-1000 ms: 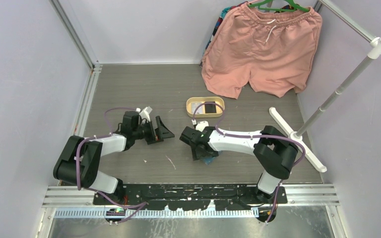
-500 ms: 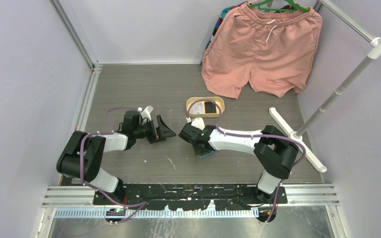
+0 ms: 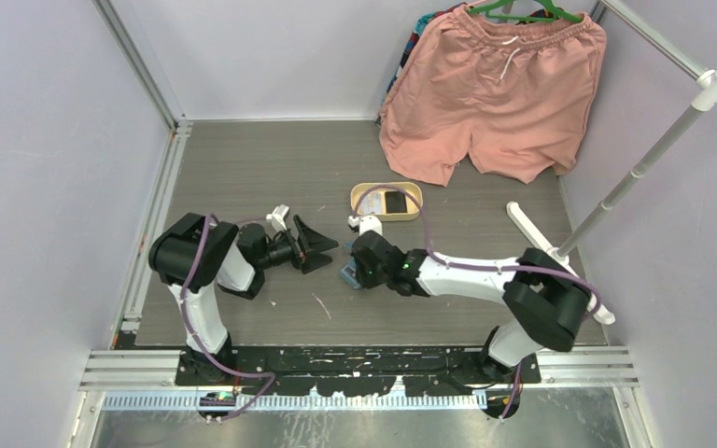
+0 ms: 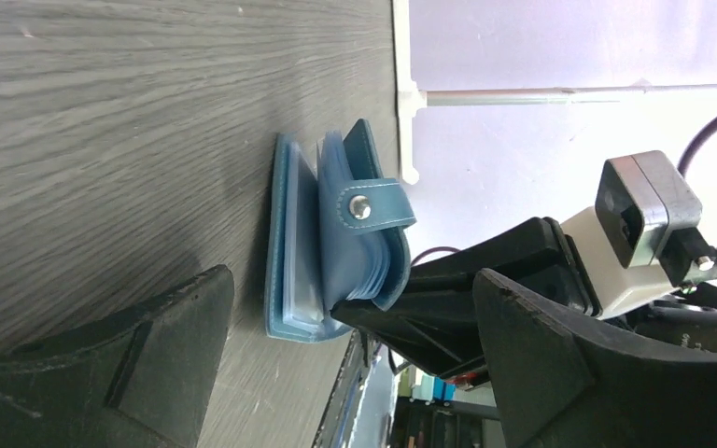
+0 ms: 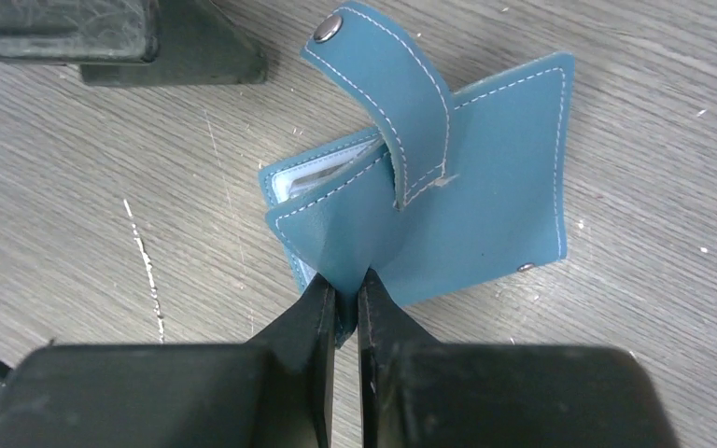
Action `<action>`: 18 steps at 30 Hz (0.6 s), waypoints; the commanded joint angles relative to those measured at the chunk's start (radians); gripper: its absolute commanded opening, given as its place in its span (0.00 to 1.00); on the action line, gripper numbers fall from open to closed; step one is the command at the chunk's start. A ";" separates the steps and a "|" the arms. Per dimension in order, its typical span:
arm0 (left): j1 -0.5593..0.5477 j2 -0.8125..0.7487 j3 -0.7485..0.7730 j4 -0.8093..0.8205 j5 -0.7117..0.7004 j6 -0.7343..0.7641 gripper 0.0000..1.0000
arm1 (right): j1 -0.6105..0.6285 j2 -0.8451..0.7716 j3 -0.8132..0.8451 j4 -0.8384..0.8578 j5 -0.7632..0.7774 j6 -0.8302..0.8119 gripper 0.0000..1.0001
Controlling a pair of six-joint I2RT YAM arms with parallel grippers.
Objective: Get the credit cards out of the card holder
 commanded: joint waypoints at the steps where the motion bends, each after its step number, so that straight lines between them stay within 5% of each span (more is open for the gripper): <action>1: -0.055 0.064 -0.044 0.209 -0.078 -0.072 1.00 | -0.030 -0.122 -0.116 0.297 -0.023 -0.014 0.01; 8: -0.068 0.025 -0.070 0.209 -0.132 -0.151 1.00 | -0.064 -0.266 -0.276 0.538 -0.028 0.012 0.01; 18: -0.142 0.031 -0.060 0.209 -0.224 -0.322 0.96 | -0.092 -0.262 -0.273 0.606 -0.100 0.006 0.01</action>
